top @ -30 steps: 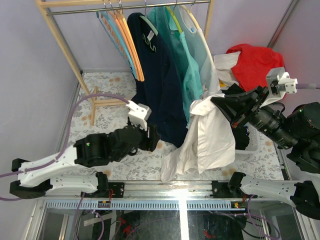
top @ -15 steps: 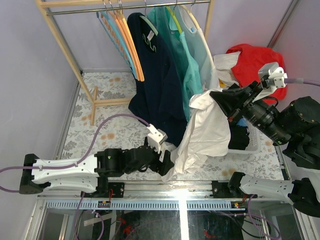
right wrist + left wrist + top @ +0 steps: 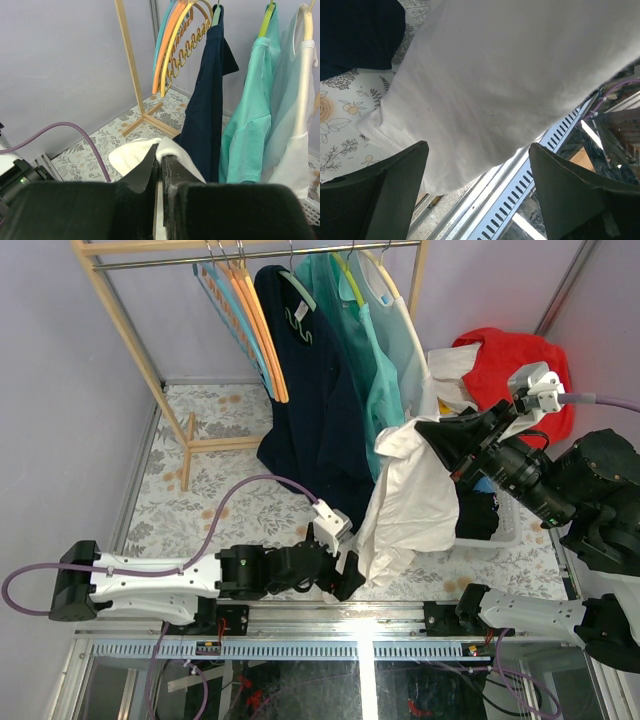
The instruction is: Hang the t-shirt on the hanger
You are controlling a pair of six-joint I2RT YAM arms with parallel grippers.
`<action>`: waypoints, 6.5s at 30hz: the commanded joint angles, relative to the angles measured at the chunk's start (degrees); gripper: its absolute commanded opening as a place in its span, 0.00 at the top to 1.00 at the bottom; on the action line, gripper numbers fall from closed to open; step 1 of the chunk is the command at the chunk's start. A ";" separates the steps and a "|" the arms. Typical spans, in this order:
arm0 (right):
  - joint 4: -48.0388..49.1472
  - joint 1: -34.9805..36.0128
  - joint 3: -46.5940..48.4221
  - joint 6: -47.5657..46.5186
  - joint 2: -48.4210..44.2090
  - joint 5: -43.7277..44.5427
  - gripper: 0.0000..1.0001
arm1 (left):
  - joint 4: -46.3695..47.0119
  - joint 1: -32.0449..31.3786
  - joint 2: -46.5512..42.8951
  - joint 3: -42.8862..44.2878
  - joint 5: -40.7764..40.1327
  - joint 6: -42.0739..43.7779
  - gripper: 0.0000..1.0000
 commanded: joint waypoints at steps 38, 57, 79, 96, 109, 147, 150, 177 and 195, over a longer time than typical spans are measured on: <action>0.85 0.27 -10.32 -0.56 -6.76 15.10 1.00 | -46.97 -0.98 0.83 62.32 -31.15 8.43 1.00; -12.14 -4.19 -24.28 14.33 2.08 22.23 0.39 | -52.74 -0.90 11.80 72.08 -25.59 10.05 1.00; 1.06 -4.20 -31.88 27.93 -12.72 -31.94 0.26 | -38.79 20.75 20.61 65.90 2.31 14.21 1.00; 6.12 -4.20 -34.37 32.55 -7.86 -20.48 0.44 | -32.48 22.50 25.13 67.27 4.71 11.04 1.00; -0.03 -4.10 -31.45 28.97 -6.18 -12.68 0.43 | -31.19 22.56 23.54 65.45 5.02 10.97 1.00; 2.66 -4.15 -27.56 25.64 -5.71 -14.97 1.00 | -32.82 24.31 20.60 61.80 -0.06 12.71 1.00; 1.59 -4.10 -25.92 25.67 -7.86 -15.89 1.00 | -32.25 25.66 19.88 59.50 -1.75 13.30 1.00; -1.70 -4.15 -15.14 20.70 -9.45 -19.53 1.00 | -14.07 27.38 -0.73 27.64 8.15 15.22 0.43; -2.54 -4.15 -6.58 20.22 -5.89 -20.53 1.00 | 15.72 27.34 -17.21 -0.78 21.78 11.13 0.32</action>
